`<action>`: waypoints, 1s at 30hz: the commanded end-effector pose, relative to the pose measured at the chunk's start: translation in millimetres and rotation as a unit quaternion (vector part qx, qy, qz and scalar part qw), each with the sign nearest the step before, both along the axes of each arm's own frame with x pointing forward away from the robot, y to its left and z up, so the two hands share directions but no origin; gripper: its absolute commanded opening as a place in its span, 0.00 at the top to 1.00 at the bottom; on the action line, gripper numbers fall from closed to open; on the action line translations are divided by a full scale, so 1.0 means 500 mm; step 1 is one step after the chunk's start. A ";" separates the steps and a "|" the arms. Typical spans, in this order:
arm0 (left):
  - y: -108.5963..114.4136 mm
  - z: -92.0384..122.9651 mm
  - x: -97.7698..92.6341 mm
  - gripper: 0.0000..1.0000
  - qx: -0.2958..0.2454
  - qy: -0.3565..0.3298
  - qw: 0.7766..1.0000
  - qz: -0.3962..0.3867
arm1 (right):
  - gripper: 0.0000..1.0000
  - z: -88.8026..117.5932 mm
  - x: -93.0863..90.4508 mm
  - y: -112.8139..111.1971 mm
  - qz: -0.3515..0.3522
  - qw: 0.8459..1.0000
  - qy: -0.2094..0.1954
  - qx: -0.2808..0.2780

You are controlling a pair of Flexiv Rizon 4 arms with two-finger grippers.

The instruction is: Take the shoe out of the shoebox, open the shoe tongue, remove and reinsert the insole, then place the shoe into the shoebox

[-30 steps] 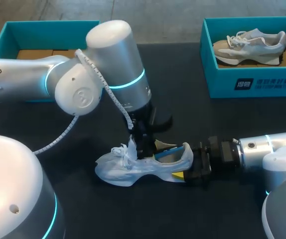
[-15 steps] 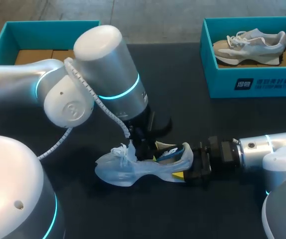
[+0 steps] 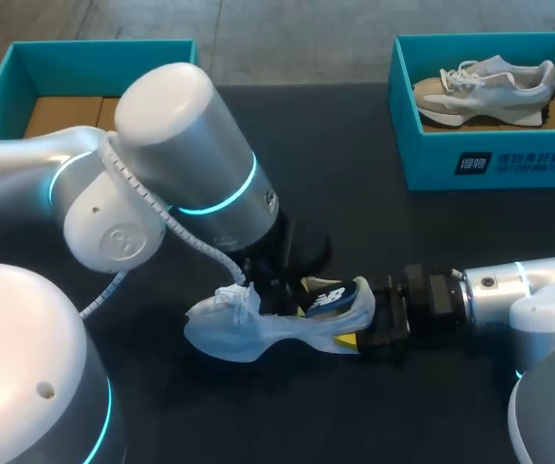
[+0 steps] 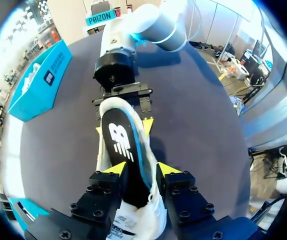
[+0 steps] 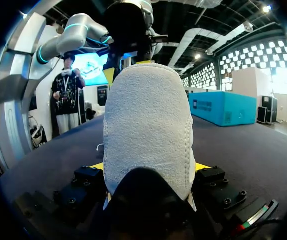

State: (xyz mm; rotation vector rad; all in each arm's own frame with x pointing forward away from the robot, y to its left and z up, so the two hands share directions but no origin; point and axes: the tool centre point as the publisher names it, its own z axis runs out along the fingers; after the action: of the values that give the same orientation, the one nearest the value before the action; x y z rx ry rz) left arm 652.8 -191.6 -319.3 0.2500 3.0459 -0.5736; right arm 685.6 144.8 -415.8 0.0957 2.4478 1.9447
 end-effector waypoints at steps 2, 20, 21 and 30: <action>0.008 0.011 -0.015 0.62 -0.007 -0.011 1.000 0.003 | 1.00 0.002 -0.002 0.001 -0.001 1.000 0.000 -0.002; -0.012 0.009 -0.029 0.64 -0.017 -0.036 0.999 0.015 | 1.00 0.002 -0.002 0.001 -0.001 1.000 0.000 -0.002; -0.013 0.010 -0.027 0.64 -0.017 -0.034 0.999 0.017 | 1.00 0.002 -0.002 0.001 -0.001 1.000 0.000 -0.002; -0.038 0.004 -0.019 0.63 -0.018 -0.038 0.999 0.026 | 1.00 0.002 -0.002 0.001 -0.001 1.000 0.000 -0.002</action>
State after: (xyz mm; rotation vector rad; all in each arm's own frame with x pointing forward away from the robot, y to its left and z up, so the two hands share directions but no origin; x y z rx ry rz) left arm 643.0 -201.5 -311.6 0.1912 2.9584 -0.6132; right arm 685.6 144.8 -415.8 0.0957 2.4477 1.9447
